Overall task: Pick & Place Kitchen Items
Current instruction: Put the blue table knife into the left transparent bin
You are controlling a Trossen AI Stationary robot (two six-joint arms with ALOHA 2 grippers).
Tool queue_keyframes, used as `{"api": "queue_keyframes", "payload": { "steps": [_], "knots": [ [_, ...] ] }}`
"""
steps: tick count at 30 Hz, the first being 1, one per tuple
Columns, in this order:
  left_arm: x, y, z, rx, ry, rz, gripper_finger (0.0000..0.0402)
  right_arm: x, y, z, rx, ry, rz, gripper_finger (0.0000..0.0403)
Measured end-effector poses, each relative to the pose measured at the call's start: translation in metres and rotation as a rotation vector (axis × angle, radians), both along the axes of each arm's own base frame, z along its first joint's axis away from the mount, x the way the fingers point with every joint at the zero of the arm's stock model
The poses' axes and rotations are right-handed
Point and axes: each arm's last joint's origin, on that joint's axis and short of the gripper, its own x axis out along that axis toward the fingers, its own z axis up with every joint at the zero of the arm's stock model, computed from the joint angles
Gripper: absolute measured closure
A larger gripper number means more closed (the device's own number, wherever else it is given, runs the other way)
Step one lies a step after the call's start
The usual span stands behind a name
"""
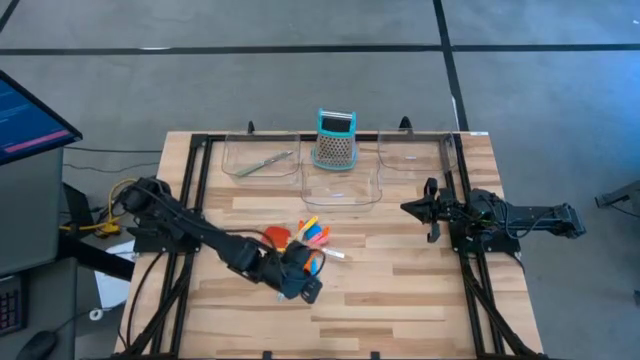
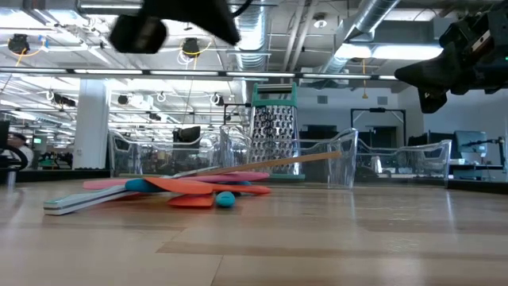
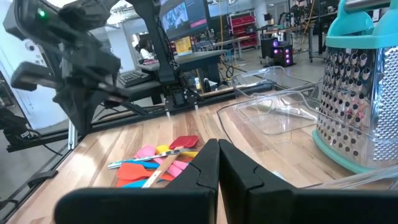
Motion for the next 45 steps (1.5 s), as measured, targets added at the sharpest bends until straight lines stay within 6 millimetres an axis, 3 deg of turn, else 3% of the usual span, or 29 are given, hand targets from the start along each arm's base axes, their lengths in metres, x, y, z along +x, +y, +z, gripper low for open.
{"api": "queue_keyframes", "payload": {
  "steps": [15, 27, 35, 45],
  "knots": [
    [-0.025, 0.007, -0.014, 0.024, 0.287, 0.097, 0.0400, 0.000, 0.000, 0.000, 0.000, 0.002, 0.000, 0.0403],
    [-0.028, 0.000, -0.035, -0.052, 0.438, 0.132, 0.0400, 0.006, 0.000, -0.009, 0.000, 0.107, 0.000, 0.0403],
    [-0.018, -0.022, -0.063, -0.080, 0.420, 0.118, 0.0400, 0.009, -0.001, -0.013, -0.040, 0.157, -0.008, 0.0403],
    [-0.020, -0.024, -0.056, -0.124, 0.418, 0.095, 0.0400, 0.010, -0.001, -0.013, -0.041, 0.152, -0.009, 0.0403]
  ]
}}
